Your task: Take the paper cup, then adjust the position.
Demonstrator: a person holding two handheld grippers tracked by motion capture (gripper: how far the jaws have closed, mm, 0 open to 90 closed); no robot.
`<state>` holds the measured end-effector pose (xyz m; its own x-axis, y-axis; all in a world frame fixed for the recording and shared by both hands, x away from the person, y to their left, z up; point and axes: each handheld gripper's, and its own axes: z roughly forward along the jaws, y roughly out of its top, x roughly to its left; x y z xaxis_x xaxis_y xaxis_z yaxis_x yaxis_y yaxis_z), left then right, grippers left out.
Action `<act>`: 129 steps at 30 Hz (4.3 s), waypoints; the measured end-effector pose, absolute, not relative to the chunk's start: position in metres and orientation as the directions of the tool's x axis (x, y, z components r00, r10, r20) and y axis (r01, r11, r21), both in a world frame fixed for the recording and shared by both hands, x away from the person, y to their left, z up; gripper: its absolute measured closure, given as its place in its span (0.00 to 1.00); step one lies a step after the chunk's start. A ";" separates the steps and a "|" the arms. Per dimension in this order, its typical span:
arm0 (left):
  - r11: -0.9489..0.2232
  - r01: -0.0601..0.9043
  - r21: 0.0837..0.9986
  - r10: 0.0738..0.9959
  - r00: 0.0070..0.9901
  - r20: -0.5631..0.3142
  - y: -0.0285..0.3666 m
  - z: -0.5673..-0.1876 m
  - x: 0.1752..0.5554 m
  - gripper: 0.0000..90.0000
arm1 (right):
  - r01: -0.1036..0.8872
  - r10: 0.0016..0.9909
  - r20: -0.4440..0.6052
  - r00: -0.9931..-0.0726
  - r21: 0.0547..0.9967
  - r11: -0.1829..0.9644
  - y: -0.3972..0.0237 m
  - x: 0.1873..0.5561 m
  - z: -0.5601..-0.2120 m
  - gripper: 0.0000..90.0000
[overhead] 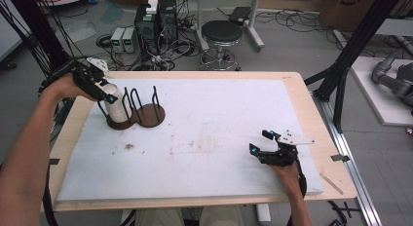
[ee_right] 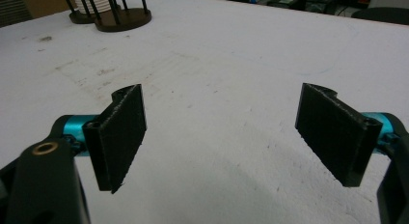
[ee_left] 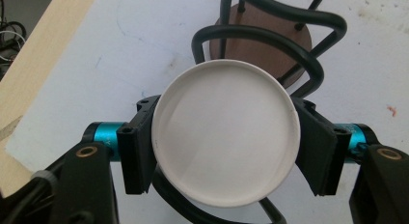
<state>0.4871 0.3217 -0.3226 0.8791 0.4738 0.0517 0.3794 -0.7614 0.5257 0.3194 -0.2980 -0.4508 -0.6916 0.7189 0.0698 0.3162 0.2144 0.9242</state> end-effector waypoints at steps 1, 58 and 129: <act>-0.754 0.384 0.533 0.480 0.876 0.048 0.322 -0.322 0.486 0.37 | 0.317 0.719 0.070 -0.691 0.924 0.214 -0.298 0.319 -0.451 0.21; -0.480 0.176 0.859 0.452 0.889 0.071 0.271 -0.258 0.384 0.38 | 0.323 0.723 0.082 -0.686 0.925 0.202 -0.299 0.320 -0.451 0.21; -0.162 0.092 0.982 0.339 0.940 -0.032 0.197 -0.380 0.334 0.38 | 0.343 0.676 0.105 -0.729 0.911 0.228 -0.297 0.326 -0.444 0.21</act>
<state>0.3336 0.1965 -0.3801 0.9404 0.3387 -0.0323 0.0921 -0.1622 0.9825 0.3262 -0.2965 -0.4440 -0.7295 0.6759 0.1050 0.3428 0.2284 0.9112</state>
